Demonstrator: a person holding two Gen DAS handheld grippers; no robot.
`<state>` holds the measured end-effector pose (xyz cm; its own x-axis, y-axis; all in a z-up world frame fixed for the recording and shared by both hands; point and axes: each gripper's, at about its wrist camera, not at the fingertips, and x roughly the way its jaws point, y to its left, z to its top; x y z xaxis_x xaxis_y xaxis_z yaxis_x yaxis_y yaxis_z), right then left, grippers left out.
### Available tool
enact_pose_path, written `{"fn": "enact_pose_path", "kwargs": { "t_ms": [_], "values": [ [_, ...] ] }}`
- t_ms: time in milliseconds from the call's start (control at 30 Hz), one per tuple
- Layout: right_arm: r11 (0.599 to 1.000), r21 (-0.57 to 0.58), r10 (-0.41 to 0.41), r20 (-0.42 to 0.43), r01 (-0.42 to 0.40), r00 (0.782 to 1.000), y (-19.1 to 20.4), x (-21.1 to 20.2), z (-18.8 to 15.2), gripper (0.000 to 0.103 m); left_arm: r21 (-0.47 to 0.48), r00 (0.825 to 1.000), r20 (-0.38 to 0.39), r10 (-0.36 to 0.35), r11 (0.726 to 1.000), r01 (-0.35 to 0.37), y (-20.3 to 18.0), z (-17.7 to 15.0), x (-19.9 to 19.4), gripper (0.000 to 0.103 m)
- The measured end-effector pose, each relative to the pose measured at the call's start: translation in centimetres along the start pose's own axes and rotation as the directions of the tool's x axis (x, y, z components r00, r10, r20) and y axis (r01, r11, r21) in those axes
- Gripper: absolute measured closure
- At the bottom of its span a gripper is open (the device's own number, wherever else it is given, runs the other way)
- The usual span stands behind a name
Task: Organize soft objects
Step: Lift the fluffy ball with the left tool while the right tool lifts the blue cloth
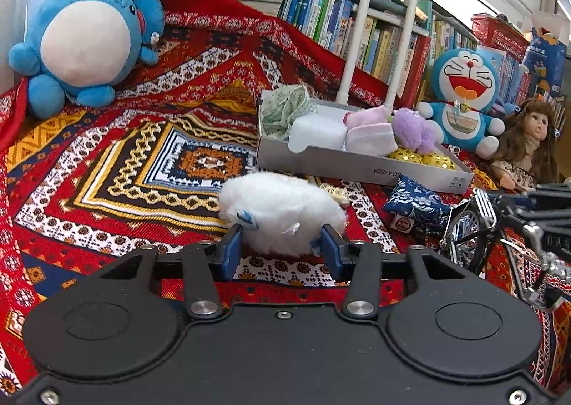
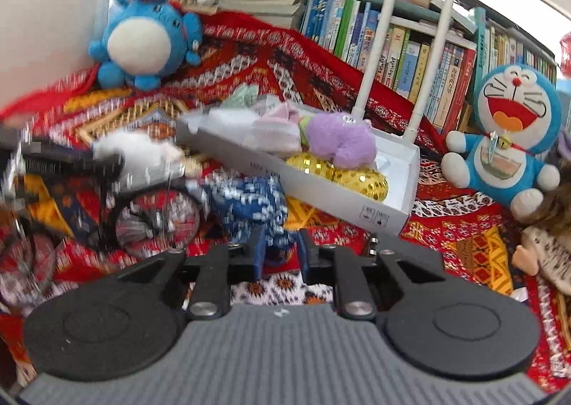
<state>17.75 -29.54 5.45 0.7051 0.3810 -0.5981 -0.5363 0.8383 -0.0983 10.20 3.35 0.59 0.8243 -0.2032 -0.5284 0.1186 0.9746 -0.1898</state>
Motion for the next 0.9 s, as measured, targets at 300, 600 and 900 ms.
{"fn": "enact_pose_path", "kwargs": {
  "t_ms": [300, 600, 900],
  "values": [
    [0.982, 0.177, 0.098, -0.162, -0.069, 0.982, -3.1, 5.2, 5.1, 0.033, -0.014, 1.0, 0.021, 0.003, 1.0, -0.003, 0.0, 1.2, -0.4, 0.037],
    [0.976, 0.201, 0.158, -0.368, -0.088, 0.916, -2.1, 10.6, 6.5, 0.02, -0.013, 1.0, -0.007, -0.007, 1.0, 0.007, -0.4, 1.5, 1.7, 0.022],
    [0.942, 0.328, 0.204, -0.388, -0.072, 0.899, -2.5, 10.4, 6.6, 0.064, -0.03, 1.0, -0.016, 0.019, 0.999, -0.019, 0.3, 1.4, 2.1, 0.042]
  ]
}}
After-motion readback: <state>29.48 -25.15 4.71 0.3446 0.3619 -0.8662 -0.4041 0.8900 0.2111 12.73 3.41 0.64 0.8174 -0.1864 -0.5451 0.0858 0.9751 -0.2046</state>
